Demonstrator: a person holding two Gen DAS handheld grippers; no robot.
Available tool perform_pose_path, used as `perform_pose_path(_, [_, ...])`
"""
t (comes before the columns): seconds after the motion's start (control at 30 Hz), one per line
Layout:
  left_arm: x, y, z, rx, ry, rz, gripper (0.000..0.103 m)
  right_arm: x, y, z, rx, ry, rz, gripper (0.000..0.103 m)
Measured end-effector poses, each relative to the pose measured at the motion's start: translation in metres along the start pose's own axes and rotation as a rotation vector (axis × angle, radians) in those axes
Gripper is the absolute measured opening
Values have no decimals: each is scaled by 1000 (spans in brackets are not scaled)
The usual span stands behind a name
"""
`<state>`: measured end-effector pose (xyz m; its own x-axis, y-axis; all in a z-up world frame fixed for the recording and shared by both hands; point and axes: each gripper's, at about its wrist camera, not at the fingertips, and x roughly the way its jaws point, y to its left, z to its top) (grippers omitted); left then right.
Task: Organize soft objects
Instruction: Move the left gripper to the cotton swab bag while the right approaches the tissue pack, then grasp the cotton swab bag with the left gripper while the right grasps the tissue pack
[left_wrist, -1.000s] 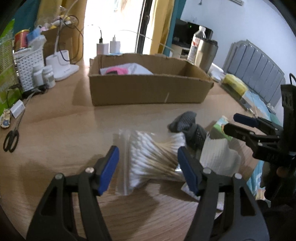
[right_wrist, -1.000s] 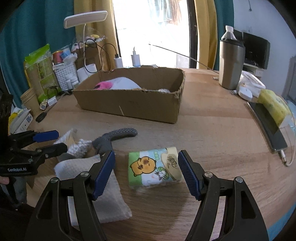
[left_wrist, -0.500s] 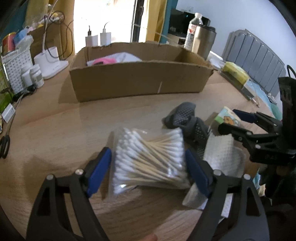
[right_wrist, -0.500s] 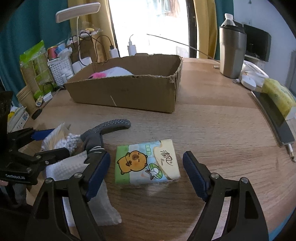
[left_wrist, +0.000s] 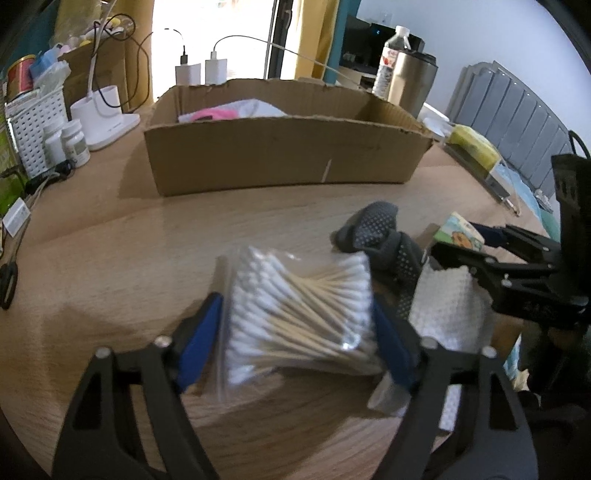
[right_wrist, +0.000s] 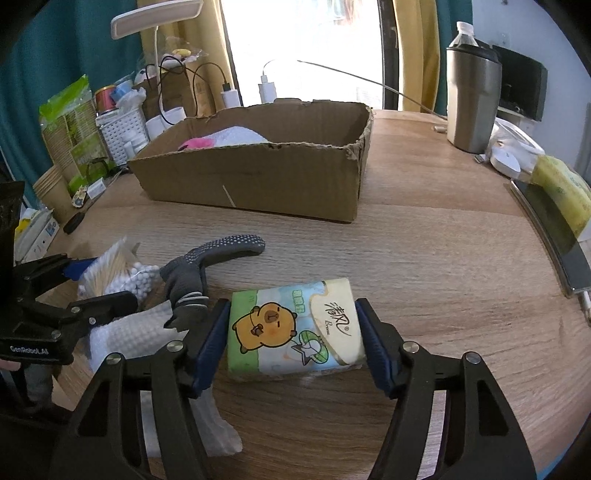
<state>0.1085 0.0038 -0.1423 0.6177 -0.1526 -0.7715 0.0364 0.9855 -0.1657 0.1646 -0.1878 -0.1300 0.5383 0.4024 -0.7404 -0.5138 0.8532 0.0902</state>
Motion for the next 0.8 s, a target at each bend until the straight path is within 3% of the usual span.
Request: perform_pose_path(0.8, [-36,18,36,-31,-98,-7,73,-20,11,41,-39,-93,11,69])
